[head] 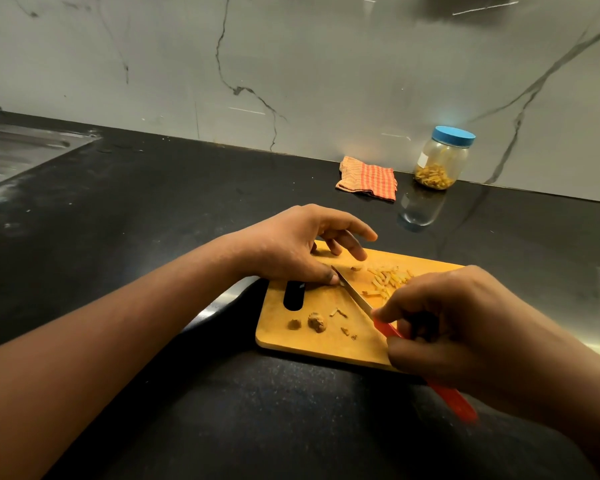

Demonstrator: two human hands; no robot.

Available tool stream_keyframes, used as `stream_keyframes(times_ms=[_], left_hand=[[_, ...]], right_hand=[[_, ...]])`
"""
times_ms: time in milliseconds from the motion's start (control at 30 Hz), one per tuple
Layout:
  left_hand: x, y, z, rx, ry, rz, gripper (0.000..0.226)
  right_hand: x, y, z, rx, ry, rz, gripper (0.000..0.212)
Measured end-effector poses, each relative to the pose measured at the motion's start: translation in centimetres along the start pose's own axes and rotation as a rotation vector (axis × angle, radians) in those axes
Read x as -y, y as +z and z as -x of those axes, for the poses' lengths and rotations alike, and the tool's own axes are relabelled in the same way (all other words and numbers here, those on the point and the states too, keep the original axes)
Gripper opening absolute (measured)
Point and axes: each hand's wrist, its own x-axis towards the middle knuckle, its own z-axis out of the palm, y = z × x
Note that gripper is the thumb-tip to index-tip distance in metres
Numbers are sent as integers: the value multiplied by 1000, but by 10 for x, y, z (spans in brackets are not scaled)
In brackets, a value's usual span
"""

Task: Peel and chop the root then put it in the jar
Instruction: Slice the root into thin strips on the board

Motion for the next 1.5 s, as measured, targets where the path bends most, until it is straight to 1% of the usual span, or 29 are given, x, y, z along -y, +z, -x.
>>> stream_keyframes(times_ms=[133,200,300,400,633,867,967,1333,1500], left_hand=[[0,1,-4,14,-48,61,65],[1,-1,-4,-7,-73,101,65],[5,-6,-1,-64,-110,147,66],[7,-10,2,-80,-136,175,65],[7,-8,3,-86,-152,178,56],[4,-4,1,-105,-174,168,53],[4,-3,0,-113,-185,170,52],[0,-5,-5,-130,-221,138,59],[2,-6,-3,-134,-209,127,61]], right_hand=[[3,-8,6,32,49,-35,20],[3,-11,9,42,65,-42,23],[5,-14,11,54,57,-20,28],[7,-17,15,30,19,2,27],[7,-17,17,7,-8,22,25],[4,-15,18,15,3,53,30],[-1,-11,21,15,13,23,31],[-2,9,11,-150,5,76,28],[0,13,7,-141,18,115,27]])
